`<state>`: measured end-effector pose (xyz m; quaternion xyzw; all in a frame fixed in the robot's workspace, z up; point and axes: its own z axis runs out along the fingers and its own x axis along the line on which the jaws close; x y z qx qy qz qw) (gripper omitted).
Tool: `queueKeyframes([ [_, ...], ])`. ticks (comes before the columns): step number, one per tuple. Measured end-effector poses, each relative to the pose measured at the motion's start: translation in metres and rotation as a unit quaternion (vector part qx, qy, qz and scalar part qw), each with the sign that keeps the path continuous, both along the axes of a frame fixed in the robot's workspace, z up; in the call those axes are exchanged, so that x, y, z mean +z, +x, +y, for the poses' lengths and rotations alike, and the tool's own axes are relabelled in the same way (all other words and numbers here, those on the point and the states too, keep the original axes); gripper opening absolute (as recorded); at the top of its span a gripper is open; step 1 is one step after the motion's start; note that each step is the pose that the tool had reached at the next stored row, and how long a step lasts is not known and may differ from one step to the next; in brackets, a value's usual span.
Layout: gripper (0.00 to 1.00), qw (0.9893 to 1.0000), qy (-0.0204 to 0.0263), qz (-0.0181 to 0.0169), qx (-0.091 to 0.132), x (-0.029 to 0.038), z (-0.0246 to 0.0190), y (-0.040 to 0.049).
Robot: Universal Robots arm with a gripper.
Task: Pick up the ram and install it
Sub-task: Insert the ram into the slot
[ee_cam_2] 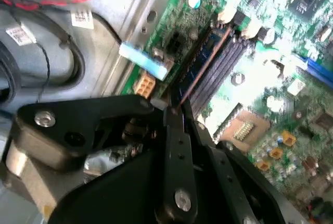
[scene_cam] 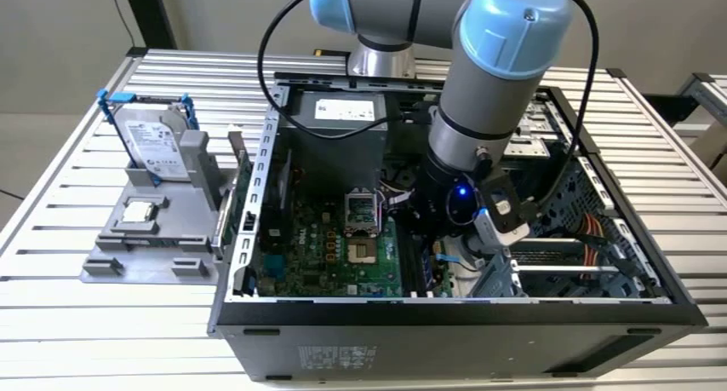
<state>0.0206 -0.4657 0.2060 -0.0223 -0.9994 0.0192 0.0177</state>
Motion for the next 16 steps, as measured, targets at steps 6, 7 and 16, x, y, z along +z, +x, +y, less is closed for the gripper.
queueKeyframes([
  [6,1.0,1.0,0.0007,0.0,0.0,-0.0003,0.0002,0.0],
  [7,1.0,1.0,0.0004,0.0,0.0,-0.0003,0.0001,0.0],
  [16,1.0,1.0,0.0002,0.0004,0.0,0.0041,0.0,-0.0001],
])
